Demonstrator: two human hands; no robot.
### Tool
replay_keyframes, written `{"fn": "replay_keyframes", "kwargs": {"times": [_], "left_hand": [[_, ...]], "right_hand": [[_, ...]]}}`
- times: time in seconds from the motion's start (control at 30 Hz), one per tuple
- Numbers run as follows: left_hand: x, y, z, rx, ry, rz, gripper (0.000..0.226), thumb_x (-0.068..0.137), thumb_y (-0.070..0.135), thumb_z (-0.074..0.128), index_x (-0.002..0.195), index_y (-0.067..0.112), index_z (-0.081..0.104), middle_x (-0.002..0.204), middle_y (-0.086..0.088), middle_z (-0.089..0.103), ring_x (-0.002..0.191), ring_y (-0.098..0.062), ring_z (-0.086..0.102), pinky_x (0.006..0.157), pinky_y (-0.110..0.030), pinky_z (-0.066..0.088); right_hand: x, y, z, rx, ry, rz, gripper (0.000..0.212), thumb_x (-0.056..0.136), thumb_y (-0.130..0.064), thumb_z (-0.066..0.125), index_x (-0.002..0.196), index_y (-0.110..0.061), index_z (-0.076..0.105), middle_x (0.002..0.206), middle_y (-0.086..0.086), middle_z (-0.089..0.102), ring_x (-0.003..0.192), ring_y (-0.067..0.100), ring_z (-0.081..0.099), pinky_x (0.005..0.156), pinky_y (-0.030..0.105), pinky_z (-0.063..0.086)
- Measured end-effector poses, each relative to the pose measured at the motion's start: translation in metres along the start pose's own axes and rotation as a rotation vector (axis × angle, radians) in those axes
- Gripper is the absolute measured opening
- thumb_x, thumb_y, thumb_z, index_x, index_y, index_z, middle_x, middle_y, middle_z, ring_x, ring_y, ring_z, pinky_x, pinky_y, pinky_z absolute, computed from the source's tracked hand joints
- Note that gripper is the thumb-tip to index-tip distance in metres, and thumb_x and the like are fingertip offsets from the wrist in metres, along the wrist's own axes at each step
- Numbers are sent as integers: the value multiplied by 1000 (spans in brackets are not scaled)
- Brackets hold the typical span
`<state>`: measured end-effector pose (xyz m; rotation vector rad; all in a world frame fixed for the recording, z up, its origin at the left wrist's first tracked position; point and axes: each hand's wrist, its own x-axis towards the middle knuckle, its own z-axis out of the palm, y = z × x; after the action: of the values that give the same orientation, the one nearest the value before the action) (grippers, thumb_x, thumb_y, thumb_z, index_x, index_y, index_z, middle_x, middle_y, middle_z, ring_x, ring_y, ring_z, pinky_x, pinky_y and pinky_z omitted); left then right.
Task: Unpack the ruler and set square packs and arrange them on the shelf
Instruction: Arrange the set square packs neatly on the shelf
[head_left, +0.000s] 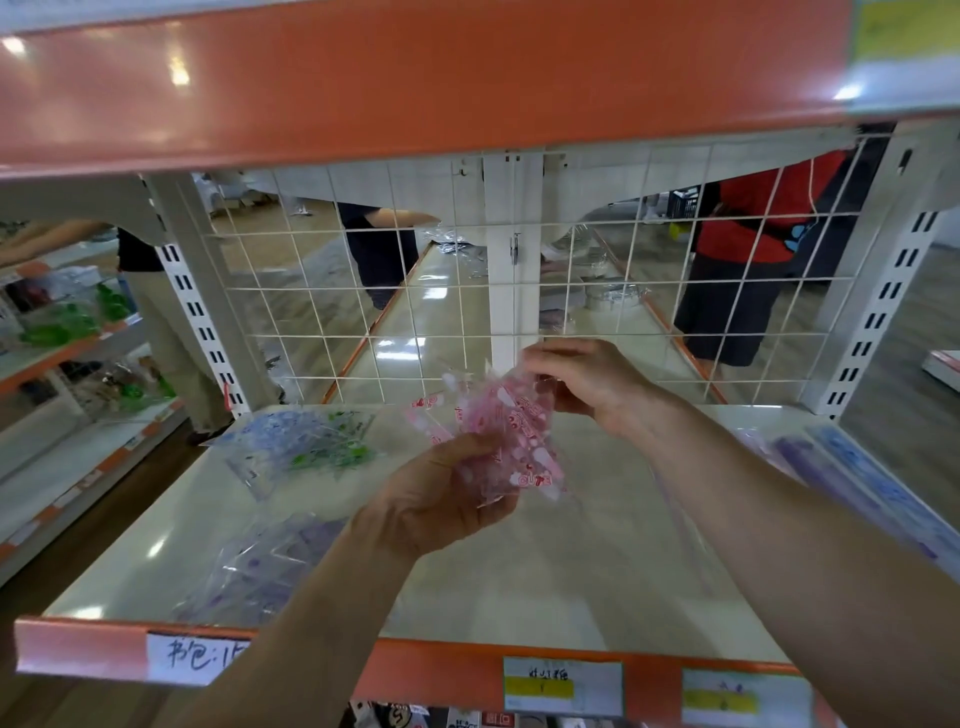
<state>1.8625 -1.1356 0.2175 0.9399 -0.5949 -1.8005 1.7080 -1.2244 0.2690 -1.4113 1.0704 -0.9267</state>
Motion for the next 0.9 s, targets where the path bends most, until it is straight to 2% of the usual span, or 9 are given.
{"fn": "replay_keyframes", "kwargs": {"times": [0.13,0.23,0.27,0.33,0.43,0.53,0.7,0.8,0.9], "left_hand": [[2,-1,0,-46,30,-15,18,73,7,66,90,9,63,84,-8,66,72,-22,59,63,-32,52],[3,0,-3,-46,24,8,25,72,9,66,96,12,64,94,-9,67,85,-27,65,84,-50,50],[3,1,-3,-60,13,24,25,73,8,65,98,11,64,97,-11,68,88,-29,66,86,-56,50],[2,3,-3,-93,-4,73,22,75,4,61,96,7,63,95,-14,70,84,-31,69,76,-56,54],[-1,6,-2,-90,-4,117,15,77,2,58,90,6,63,81,-11,72,70,-25,71,65,-44,57],[-3,9,-4,-49,18,116,16,75,2,58,89,7,65,82,-11,71,70,-25,70,66,-43,57],[-5,19,-4,-56,23,141,31,75,0,56,105,5,61,98,-16,70,82,-30,70,76,-56,53],[-6,25,-10,-45,45,154,26,72,-1,58,96,5,62,92,-14,70,78,-27,70,74,-52,54],[-10,32,-17,-20,54,175,25,72,-2,57,95,5,61,89,-14,72,73,-26,71,72,-48,55]], "right_hand": [[-5,1,-1,55,13,-4,5,86,-7,67,86,-12,66,77,6,69,63,17,65,50,22,51],[-5,0,-1,94,53,-35,6,86,-4,66,86,-10,64,80,8,67,66,17,65,55,24,56],[-5,0,-1,75,75,-44,5,86,-4,66,86,-10,65,79,6,66,66,15,64,58,24,57],[-5,1,-3,44,110,-47,8,84,-6,69,92,-8,67,76,4,65,64,11,63,62,23,55],[-5,1,-7,76,94,20,7,82,-8,71,88,-6,68,73,5,67,62,10,64,62,23,54],[-7,-2,-11,49,41,102,6,83,-9,70,78,-10,66,70,4,67,62,11,63,60,21,51],[-8,2,-15,108,112,36,6,82,-9,71,76,-11,70,75,5,71,63,10,65,58,19,53],[-9,5,-21,236,163,34,7,85,-6,68,78,-6,69,83,13,72,64,13,65,59,21,56],[-14,6,-33,284,77,96,2,85,0,66,85,-2,67,76,11,70,63,13,63,58,21,56]]}}
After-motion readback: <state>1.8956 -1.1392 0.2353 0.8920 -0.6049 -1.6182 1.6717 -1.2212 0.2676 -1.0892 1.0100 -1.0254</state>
